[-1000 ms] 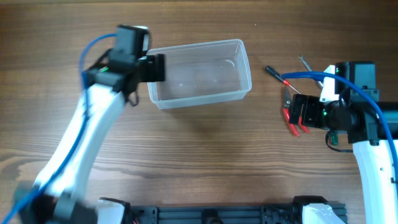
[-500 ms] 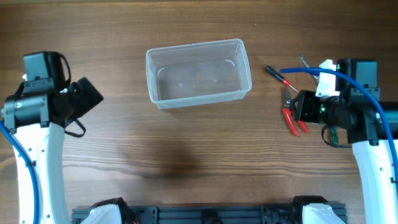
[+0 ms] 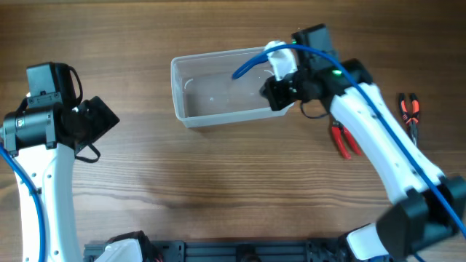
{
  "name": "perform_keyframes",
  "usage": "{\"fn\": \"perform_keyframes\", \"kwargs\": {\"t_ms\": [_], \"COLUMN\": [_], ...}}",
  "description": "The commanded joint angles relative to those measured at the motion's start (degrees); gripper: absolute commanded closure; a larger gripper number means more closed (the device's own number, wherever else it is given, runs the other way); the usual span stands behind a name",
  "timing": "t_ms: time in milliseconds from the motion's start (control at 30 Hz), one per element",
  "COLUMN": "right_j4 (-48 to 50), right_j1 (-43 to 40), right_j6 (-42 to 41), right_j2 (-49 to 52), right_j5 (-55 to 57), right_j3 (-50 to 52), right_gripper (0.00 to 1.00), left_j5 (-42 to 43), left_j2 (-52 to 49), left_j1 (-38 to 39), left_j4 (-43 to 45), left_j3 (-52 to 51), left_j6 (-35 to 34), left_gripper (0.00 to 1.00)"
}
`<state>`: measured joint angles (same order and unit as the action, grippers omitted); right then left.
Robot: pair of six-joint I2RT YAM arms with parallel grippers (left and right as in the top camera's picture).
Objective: Pack container
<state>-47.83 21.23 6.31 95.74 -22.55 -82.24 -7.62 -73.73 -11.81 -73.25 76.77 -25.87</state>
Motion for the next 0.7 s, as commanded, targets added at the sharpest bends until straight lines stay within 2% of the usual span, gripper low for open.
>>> {"fn": "perform_keyframes", "kwargs": {"t_ms": [0, 667], "right_j4": [2.58, 4.44], "right_j1": [1.31, 1.38], "right_j6": [4.26, 8.09], "right_j2": [4.59, 12.7], "right_j5": [-3.45, -1.95], "right_j3": [-0.63, -0.63], "right_gripper": [0.96, 0.96], "left_j5": [0.28, 0.28], "left_j2": [-0.24, -0.24], "left_j1": [-0.35, -0.35], "left_j4": [0.61, 1.01], "left_j3": [0.11, 0.11], "left_j6": [-0.74, -0.74], "left_gripper": [0.11, 0.1]}}
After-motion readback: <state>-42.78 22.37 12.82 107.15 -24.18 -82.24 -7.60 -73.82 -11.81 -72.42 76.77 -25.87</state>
